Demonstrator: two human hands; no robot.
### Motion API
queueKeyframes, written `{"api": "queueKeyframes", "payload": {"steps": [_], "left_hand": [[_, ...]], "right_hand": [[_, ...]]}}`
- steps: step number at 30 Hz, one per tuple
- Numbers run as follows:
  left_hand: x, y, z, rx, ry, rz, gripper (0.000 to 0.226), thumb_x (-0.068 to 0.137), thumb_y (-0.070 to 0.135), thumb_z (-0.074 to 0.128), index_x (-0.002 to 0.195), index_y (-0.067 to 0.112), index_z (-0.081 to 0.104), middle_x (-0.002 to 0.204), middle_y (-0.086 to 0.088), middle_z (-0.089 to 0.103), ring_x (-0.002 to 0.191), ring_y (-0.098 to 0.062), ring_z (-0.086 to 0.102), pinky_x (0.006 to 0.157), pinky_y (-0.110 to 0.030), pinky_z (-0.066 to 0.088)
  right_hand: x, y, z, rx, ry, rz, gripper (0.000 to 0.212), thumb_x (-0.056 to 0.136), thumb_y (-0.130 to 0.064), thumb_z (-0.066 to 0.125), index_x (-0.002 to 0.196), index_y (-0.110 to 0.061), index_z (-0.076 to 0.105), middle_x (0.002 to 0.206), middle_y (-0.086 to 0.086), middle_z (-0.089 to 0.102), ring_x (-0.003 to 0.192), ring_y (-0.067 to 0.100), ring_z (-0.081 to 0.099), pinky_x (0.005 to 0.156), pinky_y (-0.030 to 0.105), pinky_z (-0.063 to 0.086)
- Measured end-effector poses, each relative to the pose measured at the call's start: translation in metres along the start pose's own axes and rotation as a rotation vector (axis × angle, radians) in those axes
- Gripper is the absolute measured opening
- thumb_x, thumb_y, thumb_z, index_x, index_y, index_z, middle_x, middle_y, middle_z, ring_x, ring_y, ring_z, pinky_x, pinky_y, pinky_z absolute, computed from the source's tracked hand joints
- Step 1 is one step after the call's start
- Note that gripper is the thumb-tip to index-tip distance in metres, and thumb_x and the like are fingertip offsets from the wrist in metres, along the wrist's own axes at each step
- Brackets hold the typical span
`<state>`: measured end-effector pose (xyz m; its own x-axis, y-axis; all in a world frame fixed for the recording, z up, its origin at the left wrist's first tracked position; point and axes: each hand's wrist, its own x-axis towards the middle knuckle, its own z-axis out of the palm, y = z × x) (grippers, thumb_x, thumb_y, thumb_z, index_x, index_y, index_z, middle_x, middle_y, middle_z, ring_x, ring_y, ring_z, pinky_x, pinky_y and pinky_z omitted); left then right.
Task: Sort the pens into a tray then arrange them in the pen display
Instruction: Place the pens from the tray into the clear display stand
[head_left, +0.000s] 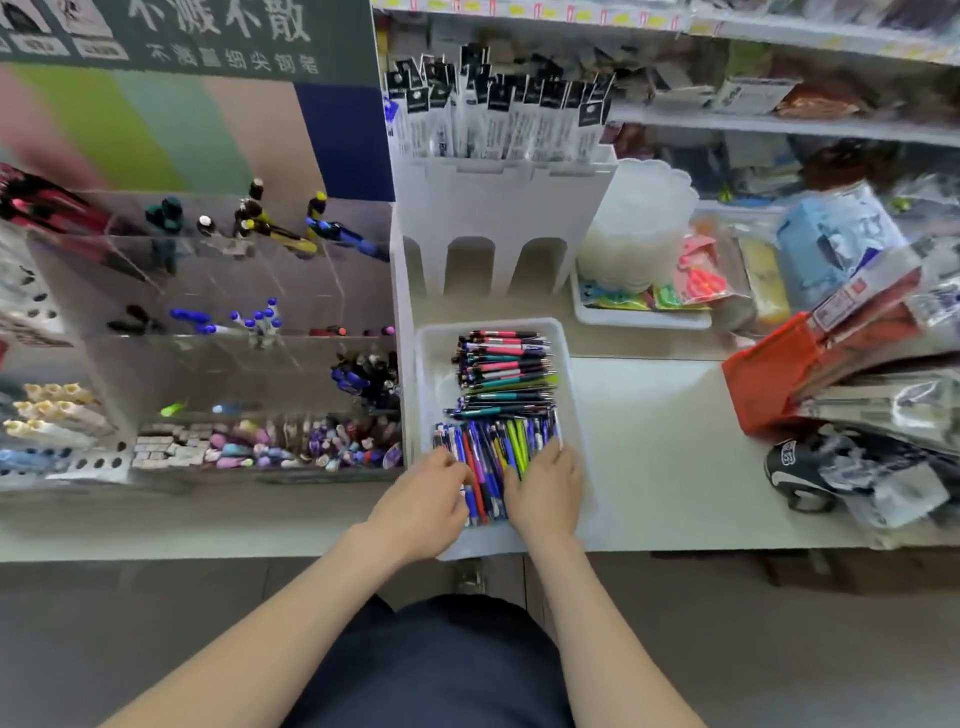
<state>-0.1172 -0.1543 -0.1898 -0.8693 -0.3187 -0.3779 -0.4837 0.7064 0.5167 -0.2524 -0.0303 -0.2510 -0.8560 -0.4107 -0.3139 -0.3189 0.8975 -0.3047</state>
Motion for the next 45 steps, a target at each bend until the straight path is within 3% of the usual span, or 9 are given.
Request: {"api": "queueKeyframes", "payload": {"steps": [3,6,11,18,24,29,35,39,45], "left_hand": [[0.001,-0.002,0.018,0.064,0.002,-0.043,0.043,0.101,0.017,0.053,0.144,0.01,0.054,0.145,-0.012,0.044,0.138,-0.031,0.042,0.113,-0.039,0.042],[-0.001,0.001,0.029,0.078,0.024,-0.075,0.053,0.1,0.015,0.054,0.152,0.008,0.046,0.154,-0.016,0.038,0.145,-0.034,0.035,0.117,-0.039,0.037],[0.002,0.002,0.035,0.127,0.085,-0.086,0.062,0.097,0.014,0.056,0.157,0.013,0.04,0.146,-0.012,0.044,0.133,-0.032,0.046,0.109,-0.041,0.047],[0.008,0.006,0.027,0.209,0.103,-0.062,0.059,0.098,0.014,0.054,0.155,0.011,0.041,0.135,-0.011,0.052,0.122,-0.029,0.052,0.104,-0.037,0.046],[0.011,0.007,0.025,0.235,0.103,-0.077,0.043,0.099,0.016,0.052,0.142,0.011,0.052,0.123,-0.009,0.057,0.111,-0.027,0.054,0.097,-0.036,0.046],[0.01,0.01,0.026,0.232,0.106,-0.092,0.034,0.1,0.016,0.051,0.132,0.01,0.057,0.119,-0.009,0.056,0.108,-0.026,0.053,0.093,-0.035,0.045],[0.01,0.009,0.026,0.203,0.102,-0.107,0.031,0.1,0.015,0.051,0.129,0.012,0.058,0.118,-0.007,0.054,0.109,-0.025,0.05,0.091,-0.033,0.043],[0.011,0.009,0.025,0.189,0.096,-0.108,0.031,0.101,0.015,0.05,0.13,0.012,0.057,0.118,-0.007,0.053,0.109,-0.025,0.05,0.091,-0.034,0.043],[0.009,0.008,0.022,0.104,0.093,-0.098,0.041,0.101,0.02,0.051,0.142,0.015,0.055,0.128,-0.006,0.055,0.119,-0.025,0.051,0.103,-0.038,0.046]], "right_hand": [[0.003,-0.002,0.0,-0.13,0.008,-0.006,0.091,0.1,-0.056,0.062,0.158,0.003,0.024,0.151,0.02,0.045,0.129,0.037,0.049,0.108,0.043,0.044],[0.006,-0.002,-0.004,-0.112,0.003,0.02,0.101,0.098,-0.058,0.066,0.159,0.006,0.018,0.152,0.023,0.042,0.136,0.038,0.045,0.114,0.044,0.04],[0.01,0.0,-0.003,-0.058,-0.05,0.05,0.099,0.098,-0.053,0.066,0.157,0.009,0.017,0.152,0.024,0.038,0.14,0.037,0.041,0.118,0.044,0.037],[0.023,0.006,-0.006,-0.09,-0.081,-0.044,0.049,0.1,-0.031,0.055,0.134,0.004,0.048,0.131,0.019,0.055,0.119,0.031,0.051,0.1,0.036,0.044],[0.021,0.007,-0.005,-0.086,-0.041,-0.058,0.079,0.1,-0.057,0.062,0.143,0.007,0.041,0.134,0.019,0.052,0.121,0.031,0.051,0.101,0.037,0.046],[0.026,0.007,-0.02,-0.085,-0.096,-0.117,0.046,0.101,-0.02,0.063,0.136,0.005,0.046,0.131,0.02,0.054,0.118,0.03,0.056,0.101,0.035,0.052],[0.031,0.002,-0.026,-0.079,-0.14,-0.079,0.039,0.098,-0.015,0.071,0.128,0.003,0.054,0.123,0.019,0.059,0.109,0.031,0.063,0.092,0.038,0.059],[0.032,0.002,-0.026,-0.072,-0.176,-0.046,0.021,0.093,-0.012,0.074,0.111,-0.003,0.066,0.112,0.013,0.066,0.096,0.027,0.068,0.08,0.039,0.063],[0.025,0.006,-0.031,0.064,-0.139,0.019,0.037,0.094,-0.012,0.074,0.121,-0.004,0.05,0.109,0.012,0.067,0.094,0.03,0.07,0.064,0.035,0.049]]}}
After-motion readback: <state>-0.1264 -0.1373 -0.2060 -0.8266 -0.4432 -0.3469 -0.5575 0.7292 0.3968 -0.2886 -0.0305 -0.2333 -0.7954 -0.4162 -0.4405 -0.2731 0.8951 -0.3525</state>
